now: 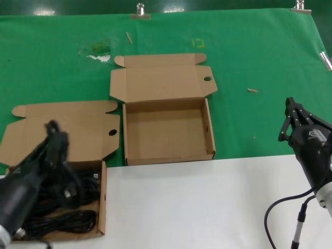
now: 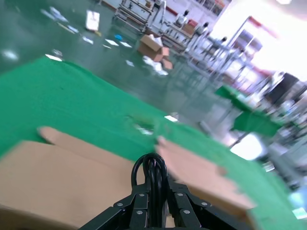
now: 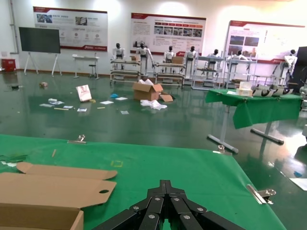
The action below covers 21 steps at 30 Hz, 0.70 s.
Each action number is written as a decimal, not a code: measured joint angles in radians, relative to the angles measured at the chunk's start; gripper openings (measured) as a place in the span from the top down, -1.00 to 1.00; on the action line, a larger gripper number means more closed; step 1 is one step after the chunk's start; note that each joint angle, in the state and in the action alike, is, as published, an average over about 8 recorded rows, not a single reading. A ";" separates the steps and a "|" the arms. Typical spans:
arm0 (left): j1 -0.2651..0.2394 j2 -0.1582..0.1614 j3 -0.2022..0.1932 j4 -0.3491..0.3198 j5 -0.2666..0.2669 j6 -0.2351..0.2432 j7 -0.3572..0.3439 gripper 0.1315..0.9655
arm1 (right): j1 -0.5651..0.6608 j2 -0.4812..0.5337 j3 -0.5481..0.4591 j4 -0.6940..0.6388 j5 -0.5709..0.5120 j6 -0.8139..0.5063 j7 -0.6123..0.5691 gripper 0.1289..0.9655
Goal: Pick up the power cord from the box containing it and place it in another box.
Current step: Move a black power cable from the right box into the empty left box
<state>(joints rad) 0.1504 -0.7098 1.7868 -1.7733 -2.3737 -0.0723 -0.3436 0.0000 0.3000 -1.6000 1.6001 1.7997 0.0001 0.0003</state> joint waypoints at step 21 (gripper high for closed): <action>-0.703 0.332 0.637 0.460 -0.338 -0.126 -0.032 0.85 | 0.000 0.000 0.000 0.000 0.000 0.000 0.000 0.98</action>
<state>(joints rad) -0.5527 -0.3778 2.4236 -1.3131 -2.7115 -0.1981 -0.3759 0.0000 0.3000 -1.6000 1.6000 1.7998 0.0001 0.0003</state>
